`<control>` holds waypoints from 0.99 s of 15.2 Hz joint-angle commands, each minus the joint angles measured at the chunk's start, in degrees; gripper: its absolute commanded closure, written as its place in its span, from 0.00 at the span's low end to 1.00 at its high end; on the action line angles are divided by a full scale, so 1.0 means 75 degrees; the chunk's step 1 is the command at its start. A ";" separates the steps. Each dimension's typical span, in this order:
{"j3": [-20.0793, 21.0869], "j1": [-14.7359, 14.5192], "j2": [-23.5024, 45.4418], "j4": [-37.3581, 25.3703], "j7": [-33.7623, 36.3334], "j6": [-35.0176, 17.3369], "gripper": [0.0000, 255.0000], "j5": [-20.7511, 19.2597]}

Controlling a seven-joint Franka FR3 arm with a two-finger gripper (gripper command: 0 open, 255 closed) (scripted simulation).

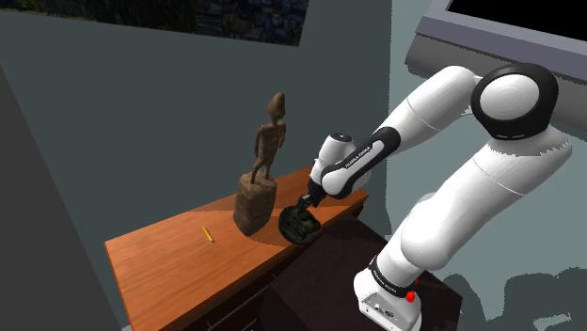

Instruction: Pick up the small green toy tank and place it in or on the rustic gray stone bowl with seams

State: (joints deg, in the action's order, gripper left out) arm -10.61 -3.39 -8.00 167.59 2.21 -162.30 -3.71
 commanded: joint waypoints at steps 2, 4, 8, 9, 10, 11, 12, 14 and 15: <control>0.0003 -0.0002 0.0004 0.0005 0.0004 0.0001 0.00 0.0000; 0.0024 0.0070 -0.0404 0.0001 0.0071 0.0412 0.00 -0.0126; 0.0118 0.0189 -0.1498 -0.0046 0.0184 0.1552 0.00 -0.0285; 0.0120 0.0191 -0.1498 -0.0046 0.0183 0.1552 0.00 -0.0284; 0.0120 0.0191 -0.1498 -0.0046 0.0184 0.1552 0.00 -0.0284; 0.0120 0.0191 -0.1498 -0.0046 0.0183 0.1552 0.00 -0.0284; 0.0120 0.0191 -0.1498 -0.0046 0.0183 0.1552 0.00 -0.0284; 0.0120 0.0191 -0.1498 -0.0046 0.0183 0.1552 0.00 -0.0284; 0.0120 0.0191 -0.1498 -0.0046 0.0183 0.1552 0.00 -0.0284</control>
